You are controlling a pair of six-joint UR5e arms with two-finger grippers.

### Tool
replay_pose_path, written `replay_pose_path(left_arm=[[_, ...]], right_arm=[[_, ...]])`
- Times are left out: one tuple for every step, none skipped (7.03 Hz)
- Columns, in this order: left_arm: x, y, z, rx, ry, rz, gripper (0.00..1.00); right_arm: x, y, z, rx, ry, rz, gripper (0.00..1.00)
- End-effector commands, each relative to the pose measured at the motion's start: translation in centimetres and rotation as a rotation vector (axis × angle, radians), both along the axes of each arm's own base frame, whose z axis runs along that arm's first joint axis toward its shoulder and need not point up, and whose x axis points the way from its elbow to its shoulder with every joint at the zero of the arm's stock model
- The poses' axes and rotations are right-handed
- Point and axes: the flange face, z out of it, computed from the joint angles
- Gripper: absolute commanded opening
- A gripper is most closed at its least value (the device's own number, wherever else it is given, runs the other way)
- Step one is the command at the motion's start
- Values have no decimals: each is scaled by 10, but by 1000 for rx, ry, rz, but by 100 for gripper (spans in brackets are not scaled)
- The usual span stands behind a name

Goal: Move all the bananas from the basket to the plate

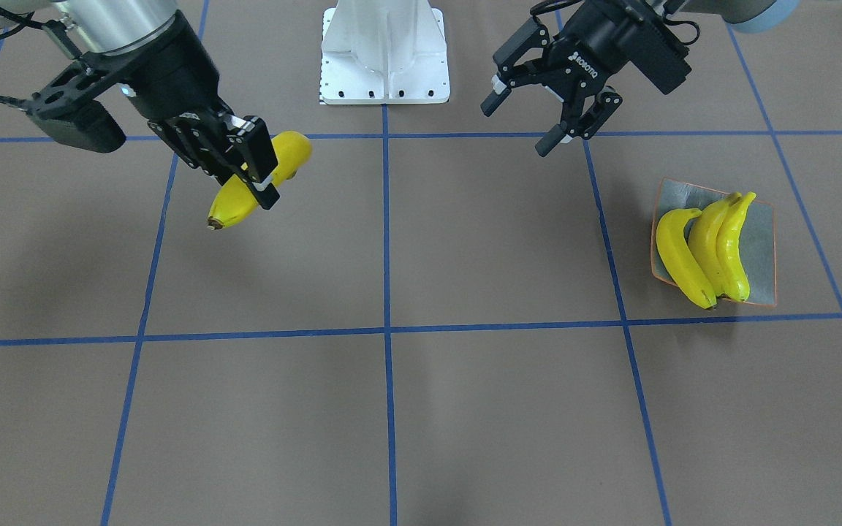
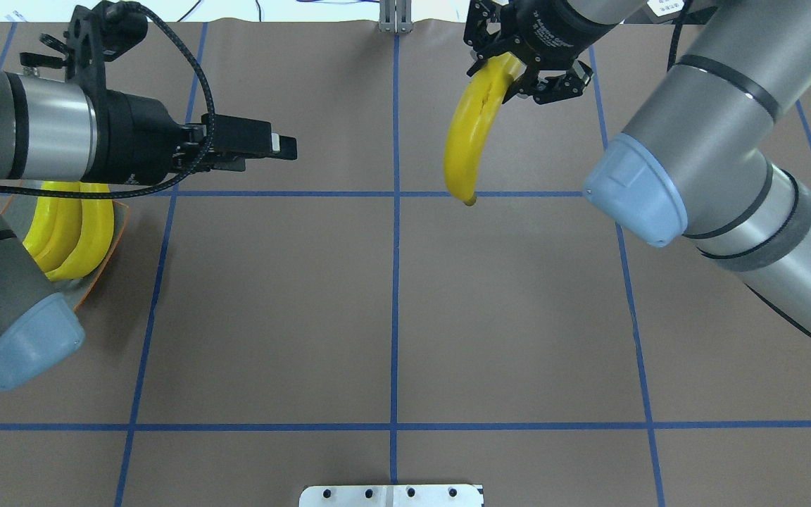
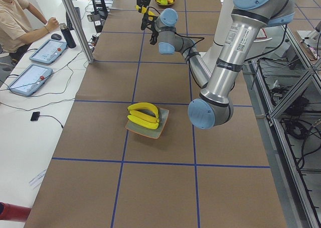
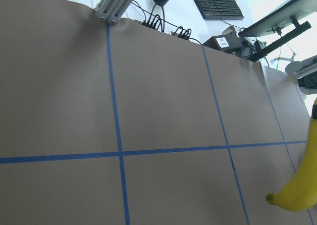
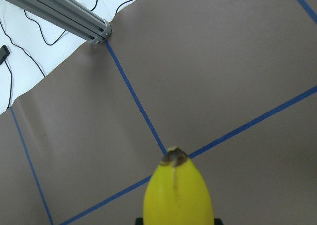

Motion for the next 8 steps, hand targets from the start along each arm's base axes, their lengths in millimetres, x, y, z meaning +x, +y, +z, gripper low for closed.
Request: replay_pose_path(left_arm=[[23,12,-23,37,41,41,100],[26,12,-24,24,50,45,100],[28,12,-23,22,49,46,100],[29,12,-23,21,48,48,100],[30,12,-22,20,47,48,100],[30,12,-25,23,50,48,100],[30,12,-25,24,51,48,100],[30,12,-25,24,51,48,100]], right_arm=[[-36,-7,-42,-49,-7,10,0],[-47,-5,-54,-48,-9,10,0],[-58,-3,-65,-43,-13,-4,0],[-64,1,-70,-40,-13,-16,0],[-66,5,-72,-50,-5,-23,0],[-71,10,-72,-48,-5,-32,0],[-75,16,-78,-41,-12,-45,0],[-77,21,-87,-31,-23,-52,0]])
